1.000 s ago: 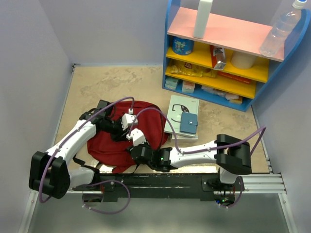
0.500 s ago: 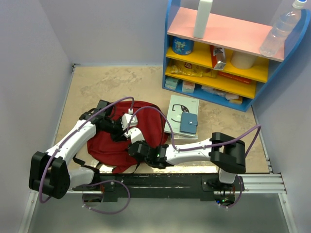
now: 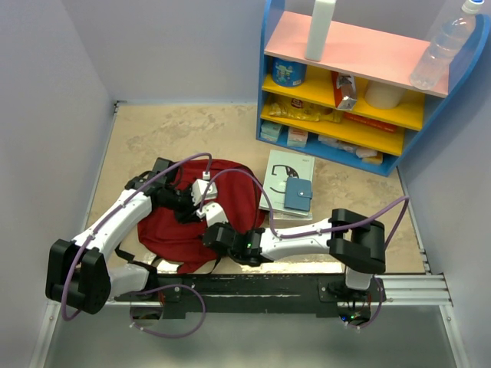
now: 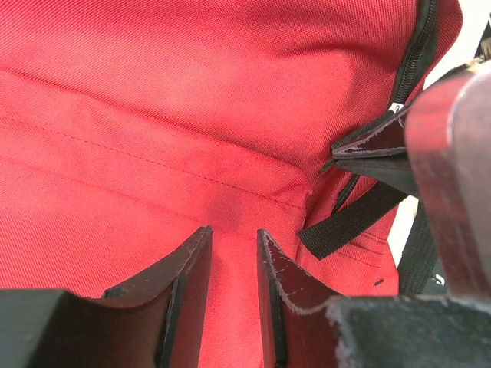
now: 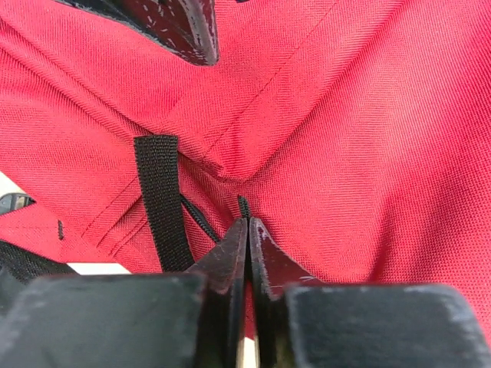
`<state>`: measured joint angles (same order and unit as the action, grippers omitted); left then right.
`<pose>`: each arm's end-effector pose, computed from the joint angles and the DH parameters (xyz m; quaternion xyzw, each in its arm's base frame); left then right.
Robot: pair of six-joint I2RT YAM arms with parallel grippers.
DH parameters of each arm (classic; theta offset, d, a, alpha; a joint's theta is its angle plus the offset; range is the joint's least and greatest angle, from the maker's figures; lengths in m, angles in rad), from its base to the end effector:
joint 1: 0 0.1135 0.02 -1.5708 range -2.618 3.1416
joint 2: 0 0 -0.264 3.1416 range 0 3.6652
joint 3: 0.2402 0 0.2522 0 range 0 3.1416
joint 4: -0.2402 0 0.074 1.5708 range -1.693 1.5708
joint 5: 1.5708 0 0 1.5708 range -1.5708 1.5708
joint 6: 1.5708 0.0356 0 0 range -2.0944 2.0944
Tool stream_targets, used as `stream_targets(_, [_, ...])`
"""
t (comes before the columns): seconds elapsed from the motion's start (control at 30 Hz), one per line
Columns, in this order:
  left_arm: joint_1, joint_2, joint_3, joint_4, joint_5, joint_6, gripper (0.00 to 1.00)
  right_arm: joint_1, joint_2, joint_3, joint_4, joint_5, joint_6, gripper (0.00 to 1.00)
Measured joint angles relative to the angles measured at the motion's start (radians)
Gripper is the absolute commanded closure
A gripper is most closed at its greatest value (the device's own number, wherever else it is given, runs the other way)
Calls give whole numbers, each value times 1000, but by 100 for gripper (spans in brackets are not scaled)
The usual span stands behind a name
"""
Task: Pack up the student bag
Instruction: Unzip the student bag at the center of the board.
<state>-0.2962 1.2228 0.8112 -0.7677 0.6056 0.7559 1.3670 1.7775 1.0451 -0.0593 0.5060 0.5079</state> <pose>0.2025 -0.0830 0.2232 0.5203 0.7806 -0.2425 0.2474 0.0918 0.3592 0.1779 -0.2866 0.8539 0.1593 0.4043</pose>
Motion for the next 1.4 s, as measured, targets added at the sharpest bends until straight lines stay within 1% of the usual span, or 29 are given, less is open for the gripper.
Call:
stream_targets(0.13, [1, 0, -2, 0, 0, 7, 65, 0, -13, -5, 0, 7, 5, 100])
stream_targets(0.4, [2, 2, -8, 3, -8, 20, 65, -2, -166, -66, 11, 32, 17, 100])
stream_targets(0.6, [2, 2, -8, 3, -8, 23, 65, -4, -176, -99, 21, 42, 43, 100])
stream_targets(0.77, [2, 2, -8, -14, 0, 43, 61, -5, -189, -135, 15, 76, 69, 100])
stream_targets(0.9, [2, 3, -8, -51, 19, 80, 55, -5, -240, -175, 14, 89, 95, 100])
stream_targets(0.97, [0, 7, -8, -68, 21, 99, 55, -5, -277, -198, 24, 94, 103, 100])
stream_targets(1.17, [-39, 18, -36, -66, 14, 105, 53, -5, -374, -236, 91, 104, 105, 100])
stream_targets(1.4, [-85, 17, -63, -53, -10, 101, 52, -5, -377, -247, 139, 100, 105, 100])
